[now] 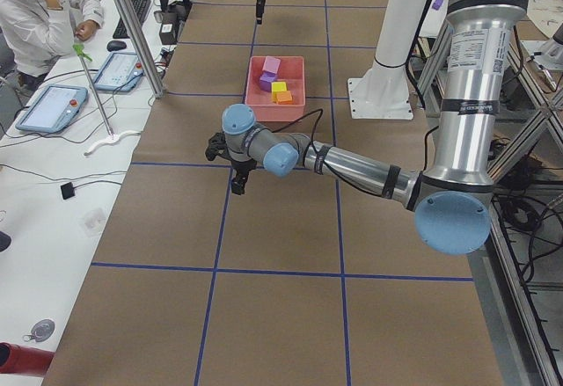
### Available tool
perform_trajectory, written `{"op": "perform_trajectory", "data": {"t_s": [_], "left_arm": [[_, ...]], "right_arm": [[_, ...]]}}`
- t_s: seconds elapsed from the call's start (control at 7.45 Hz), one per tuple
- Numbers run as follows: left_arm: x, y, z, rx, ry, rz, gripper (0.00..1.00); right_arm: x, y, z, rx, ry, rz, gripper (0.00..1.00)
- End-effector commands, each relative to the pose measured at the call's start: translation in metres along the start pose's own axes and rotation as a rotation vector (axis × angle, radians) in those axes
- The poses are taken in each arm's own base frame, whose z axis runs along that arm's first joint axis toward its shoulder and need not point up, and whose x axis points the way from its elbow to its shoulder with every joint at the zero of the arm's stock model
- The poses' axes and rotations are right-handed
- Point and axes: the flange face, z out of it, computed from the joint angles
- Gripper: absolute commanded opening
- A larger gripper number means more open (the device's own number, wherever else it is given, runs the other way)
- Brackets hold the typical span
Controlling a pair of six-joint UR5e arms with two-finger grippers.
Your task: Place blocks into pink bin with both arms
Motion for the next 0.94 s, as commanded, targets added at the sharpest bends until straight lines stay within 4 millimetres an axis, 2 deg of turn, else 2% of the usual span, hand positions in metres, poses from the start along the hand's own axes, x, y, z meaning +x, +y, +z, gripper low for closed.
{"op": "perform_trajectory", "data": {"t_s": [0.0,0.13,0.27,0.4,0.54,0.67,0.8], "left_arm": [[-0.089,0.03,-0.05,-0.019,-0.07,-0.002,1.0],[-0.123,0.045,-0.077,-0.054,-0.087,-0.037,1.0],[-0.146,0.057,-0.1,-0.061,-0.095,-0.103,1.0],[-0.158,0.066,-0.109,-0.052,-0.107,-0.135,1.0],[-0.172,0.087,-0.101,-0.072,-0.104,-0.173,1.0],[-0.171,0.092,-0.102,-0.069,-0.103,-0.175,1.0],[-0.175,0.106,-0.095,-0.081,-0.099,-0.186,1.0]], "right_arm": [[0.135,-0.028,-0.019,-0.032,0.021,-0.168,1.0],[0.2,-0.026,-0.018,-0.053,0.033,-0.223,1.0],[0.262,-0.016,-0.019,-0.072,0.032,-0.25,1.0],[0.33,-0.004,-0.022,-0.082,0.044,-0.223,1.0],[0.374,0.015,-0.018,-0.099,0.049,-0.236,1.0],[0.394,0.026,-0.014,-0.115,0.054,-0.279,1.0],[0.407,0.034,-0.013,-0.121,0.055,-0.257,1.0]]}}
